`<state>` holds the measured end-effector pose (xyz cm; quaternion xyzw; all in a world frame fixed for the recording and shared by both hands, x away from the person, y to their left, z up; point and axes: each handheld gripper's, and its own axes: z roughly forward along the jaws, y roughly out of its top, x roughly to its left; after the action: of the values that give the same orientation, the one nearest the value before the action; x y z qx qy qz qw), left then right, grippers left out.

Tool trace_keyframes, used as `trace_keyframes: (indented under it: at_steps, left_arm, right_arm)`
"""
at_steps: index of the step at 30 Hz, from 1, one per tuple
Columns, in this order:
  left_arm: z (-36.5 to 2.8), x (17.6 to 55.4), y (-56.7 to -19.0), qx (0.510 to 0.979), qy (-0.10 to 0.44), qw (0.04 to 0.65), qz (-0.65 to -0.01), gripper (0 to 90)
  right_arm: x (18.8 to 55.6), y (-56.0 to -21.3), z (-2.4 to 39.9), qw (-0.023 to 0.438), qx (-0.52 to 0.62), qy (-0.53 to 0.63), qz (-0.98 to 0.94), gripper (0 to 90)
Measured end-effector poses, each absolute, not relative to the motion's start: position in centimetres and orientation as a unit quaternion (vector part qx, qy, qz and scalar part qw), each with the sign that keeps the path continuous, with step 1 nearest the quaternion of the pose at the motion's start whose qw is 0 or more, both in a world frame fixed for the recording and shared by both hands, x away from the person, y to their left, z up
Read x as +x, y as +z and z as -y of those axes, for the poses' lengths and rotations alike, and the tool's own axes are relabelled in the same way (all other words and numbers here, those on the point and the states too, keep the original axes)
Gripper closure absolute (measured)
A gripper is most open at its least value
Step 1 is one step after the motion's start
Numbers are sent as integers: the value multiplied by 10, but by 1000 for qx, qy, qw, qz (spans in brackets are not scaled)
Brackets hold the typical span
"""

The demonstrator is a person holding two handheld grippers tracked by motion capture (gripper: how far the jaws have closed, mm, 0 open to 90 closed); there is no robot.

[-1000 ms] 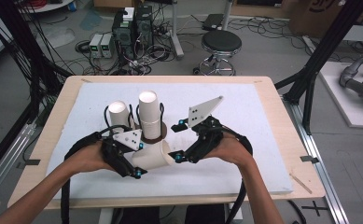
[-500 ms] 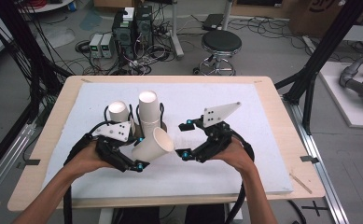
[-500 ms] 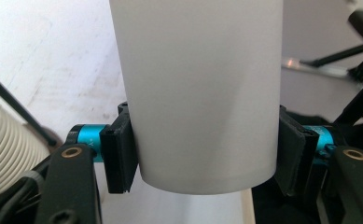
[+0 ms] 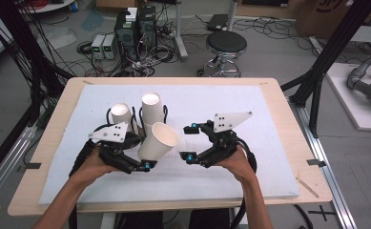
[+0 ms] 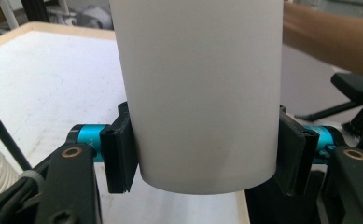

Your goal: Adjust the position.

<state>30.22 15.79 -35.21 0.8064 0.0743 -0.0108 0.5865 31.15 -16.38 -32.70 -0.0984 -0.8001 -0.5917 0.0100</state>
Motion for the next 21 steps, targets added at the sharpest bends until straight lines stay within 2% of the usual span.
trace_keyframes:
  at_steps: [21]
  left_arm:
    - [-148,296,-362,782,-22,619,-69,350]
  right_arm:
    - [310,-346,150,37,-94,-628,771,168]
